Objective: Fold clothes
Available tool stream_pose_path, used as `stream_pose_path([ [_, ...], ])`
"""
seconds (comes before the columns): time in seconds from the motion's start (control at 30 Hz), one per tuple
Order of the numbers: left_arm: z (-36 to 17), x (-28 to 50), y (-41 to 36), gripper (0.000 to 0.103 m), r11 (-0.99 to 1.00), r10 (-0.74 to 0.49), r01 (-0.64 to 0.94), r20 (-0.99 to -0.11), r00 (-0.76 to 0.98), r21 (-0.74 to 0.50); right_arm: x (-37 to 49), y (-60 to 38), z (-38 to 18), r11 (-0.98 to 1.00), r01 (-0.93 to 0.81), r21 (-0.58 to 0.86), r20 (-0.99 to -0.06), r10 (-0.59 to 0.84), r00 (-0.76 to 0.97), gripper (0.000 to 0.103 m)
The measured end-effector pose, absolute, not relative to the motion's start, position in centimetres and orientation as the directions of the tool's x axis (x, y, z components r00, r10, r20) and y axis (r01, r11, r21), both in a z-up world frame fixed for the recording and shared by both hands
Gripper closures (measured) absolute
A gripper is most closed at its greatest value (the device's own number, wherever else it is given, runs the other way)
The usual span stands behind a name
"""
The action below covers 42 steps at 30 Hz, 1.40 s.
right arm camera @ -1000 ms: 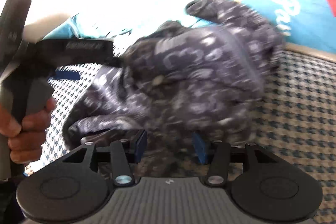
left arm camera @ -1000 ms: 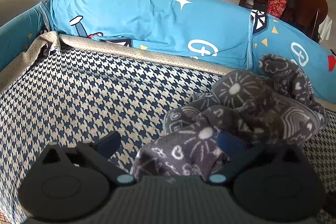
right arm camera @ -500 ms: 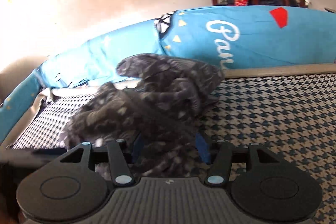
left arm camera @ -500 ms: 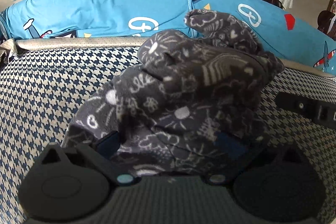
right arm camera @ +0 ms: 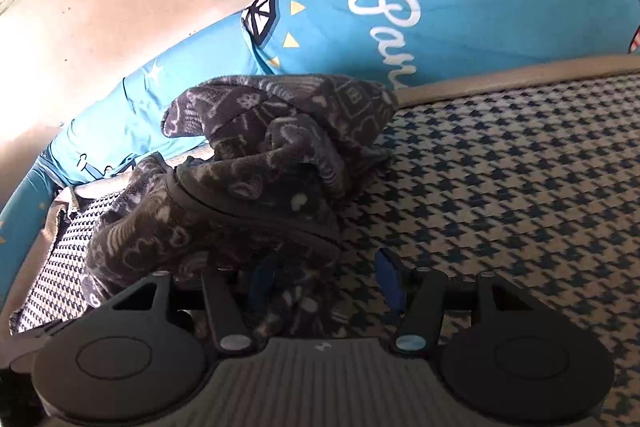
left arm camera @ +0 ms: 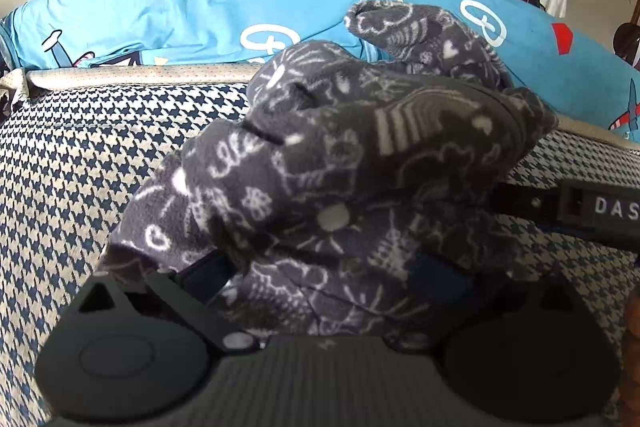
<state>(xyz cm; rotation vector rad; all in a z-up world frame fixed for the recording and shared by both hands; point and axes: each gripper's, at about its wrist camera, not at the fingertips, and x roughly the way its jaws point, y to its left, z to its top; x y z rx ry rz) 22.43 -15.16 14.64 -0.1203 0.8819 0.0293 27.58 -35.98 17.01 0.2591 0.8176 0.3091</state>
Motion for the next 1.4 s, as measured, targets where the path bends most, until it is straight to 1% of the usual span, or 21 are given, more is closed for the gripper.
stream_pose_path([
  [0.13,13.9,22.9,-14.5,0.000,0.988,0.001,-0.124,-0.792,0.611,-0.094,29.1,-35.0,15.6,0.911,-0.183,0.369,-0.662,0.396,0.636,0.034],
  [0.27,12.6,23.5,-12.9,0.000,0.970,0.059,-0.229,-0.838,0.542,-0.080,30.4,-34.2,13.8,0.893,-0.131,0.430,-0.668,0.413,0.620,0.030],
  [0.37,12.1,23.6,-11.7,0.000,0.954,0.075,-0.285,-0.855,0.513,-0.087,31.0,-33.6,12.6,0.882,-0.091,0.463,-0.675,0.417,0.609,0.027],
  [0.53,12.3,23.7,-11.4,0.000,0.952,0.100,-0.298,-0.853,0.512,-0.067,31.3,-33.4,11.4,0.869,-0.047,0.492,-0.683,0.419,0.599,0.024],
  [0.57,12.4,23.8,-11.4,0.000,0.954,0.106,-0.295,-0.852,0.513,-0.060,31.2,-33.3,11.4,0.869,-0.048,0.493,-0.679,0.419,0.603,0.026],
  [0.6,12.5,23.8,-11.5,0.000,0.954,0.113,-0.294,-0.849,0.516,-0.051,31.1,-33.2,11.3,0.864,-0.054,0.501,-0.672,0.428,0.605,0.036],
  [0.63,12.6,23.8,-11.5,0.000,0.955,0.121,-0.295,-0.846,0.519,-0.045,31.0,-33.2,11.3,0.858,-0.062,0.510,-0.664,0.438,0.607,0.042],
  [0.67,12.8,23.8,-11.4,0.000,0.954,0.124,-0.295,-0.845,0.521,-0.043,30.9,-33.2,11.3,0.858,-0.062,0.509,-0.661,0.437,0.610,0.042],
  [0.73,12.9,23.7,-11.2,0.000,0.953,0.122,-0.298,-0.843,0.524,-0.048,30.6,-33.1,11.4,0.858,-0.064,0.509,-0.655,0.435,0.618,0.045],
  [0.8,13.0,23.7,-11.1,0.000,0.953,0.126,-0.301,-0.839,0.530,-0.046,30.2,-33.1,11.7,0.863,-0.070,0.500,-0.647,0.427,0.631,0.055],
  [0.83,13.1,23.8,-11.0,0.000,0.953,0.131,-0.301,-0.836,0.532,-0.043,29.9,-33.2,11.9,0.866,-0.073,0.495,-0.643,0.422,0.639,0.058],
  [0.9,13.3,23.8,-11.0,0.000,0.952,0.145,-0.304,-0.830,0.539,-0.031,29.3,-33.2,12.5,0.872,-0.094,0.480,-0.632,0.418,0.653,0.069],
  [1.0,13.5,23.9,-10.8,0.000,0.949,0.167,-0.316,-0.819,0.549,-0.018,28.5,-33.4,13.4,0.872,-0.129,0.472,-0.609,0.428,0.667,0.080],
  [1.1,13.8,23.9,-10.5,0.000,0.941,0.198,-0.338,-0.806,0.558,-0.003,27.5,-33.3,14.5,0.871,-0.178,0.459,-0.583,0.446,0.679,0.084],
  [1.27,14.8,23.8,-9.3,0.000,0.907,0.306,-0.418,-0.764,0.567,0.054,25.9,-32.5,15.7,0.864,-0.257,0.432,-0.559,0.481,0.675,0.086],
  [1.4,15.5,23.6,-7.4,0.000,0.873,0.350,-0.486,-0.751,0.559,0.045,24.3,-31.8,16.2,0.852,-0.326,0.410,-0.552,0.516,0.655,0.086],
])
